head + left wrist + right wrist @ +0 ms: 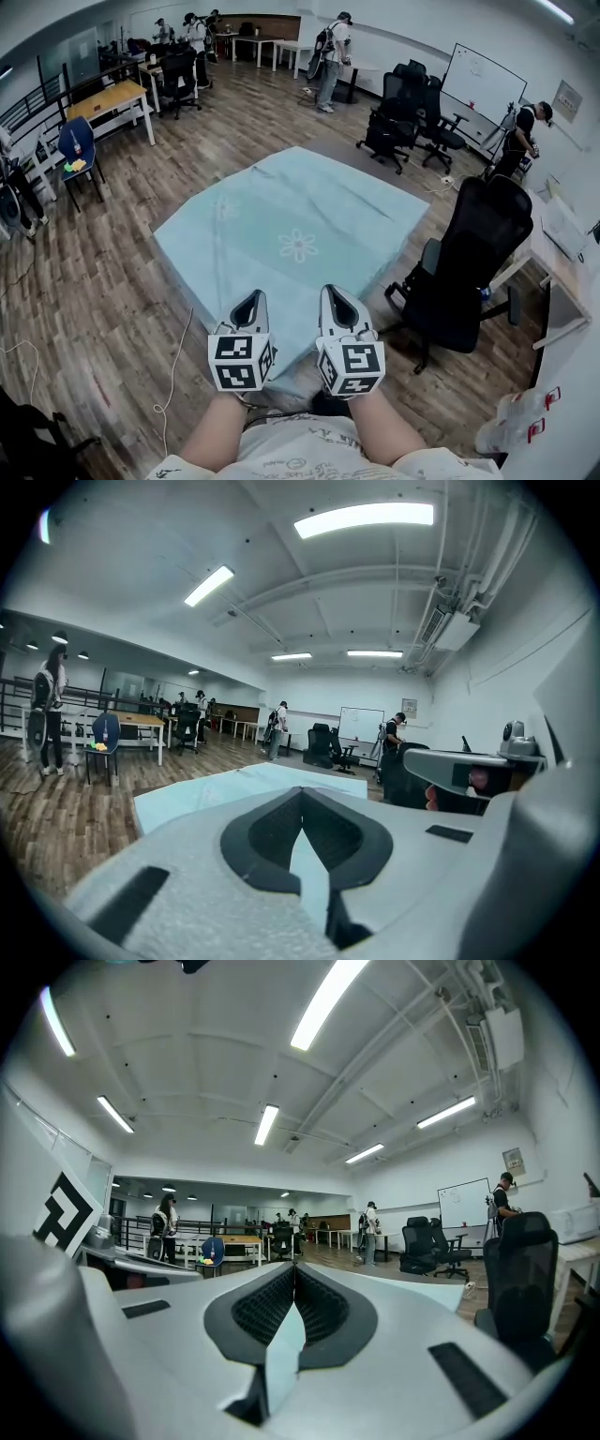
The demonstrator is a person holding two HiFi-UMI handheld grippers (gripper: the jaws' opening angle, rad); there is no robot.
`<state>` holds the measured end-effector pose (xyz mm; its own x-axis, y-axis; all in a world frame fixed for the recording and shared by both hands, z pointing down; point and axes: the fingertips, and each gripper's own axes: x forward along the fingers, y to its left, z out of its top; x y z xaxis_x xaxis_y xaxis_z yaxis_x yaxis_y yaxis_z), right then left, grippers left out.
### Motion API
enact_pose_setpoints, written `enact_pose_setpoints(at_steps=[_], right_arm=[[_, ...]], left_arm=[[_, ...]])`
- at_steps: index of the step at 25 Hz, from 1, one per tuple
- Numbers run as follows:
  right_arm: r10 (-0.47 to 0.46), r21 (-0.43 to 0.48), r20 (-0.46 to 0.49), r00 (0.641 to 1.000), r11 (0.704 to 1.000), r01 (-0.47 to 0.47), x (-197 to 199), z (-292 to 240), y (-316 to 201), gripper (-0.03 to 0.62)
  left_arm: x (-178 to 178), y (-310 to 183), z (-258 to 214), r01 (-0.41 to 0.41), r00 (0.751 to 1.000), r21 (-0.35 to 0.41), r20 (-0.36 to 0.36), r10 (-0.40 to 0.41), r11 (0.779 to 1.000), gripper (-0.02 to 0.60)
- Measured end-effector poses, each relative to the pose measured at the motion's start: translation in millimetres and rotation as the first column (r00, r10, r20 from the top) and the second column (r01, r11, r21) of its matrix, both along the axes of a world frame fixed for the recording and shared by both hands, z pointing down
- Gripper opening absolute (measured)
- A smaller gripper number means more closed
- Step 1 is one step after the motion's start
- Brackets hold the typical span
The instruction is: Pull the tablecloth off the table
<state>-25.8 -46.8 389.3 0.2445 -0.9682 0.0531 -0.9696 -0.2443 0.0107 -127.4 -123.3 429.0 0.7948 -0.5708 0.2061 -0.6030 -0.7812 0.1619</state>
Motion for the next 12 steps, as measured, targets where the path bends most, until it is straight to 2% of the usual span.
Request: enact_pose_setpoints(at_steps=[12], right_arm=[[-0.003,0.031,0.011,1.0,1.0,0.003,62.8,2.1,-38.3,0.015]], left_arm=[[37.4,-43.4,1.6,0.063,0.998,0.016,0.014,-0.063,0.998,0.009]])
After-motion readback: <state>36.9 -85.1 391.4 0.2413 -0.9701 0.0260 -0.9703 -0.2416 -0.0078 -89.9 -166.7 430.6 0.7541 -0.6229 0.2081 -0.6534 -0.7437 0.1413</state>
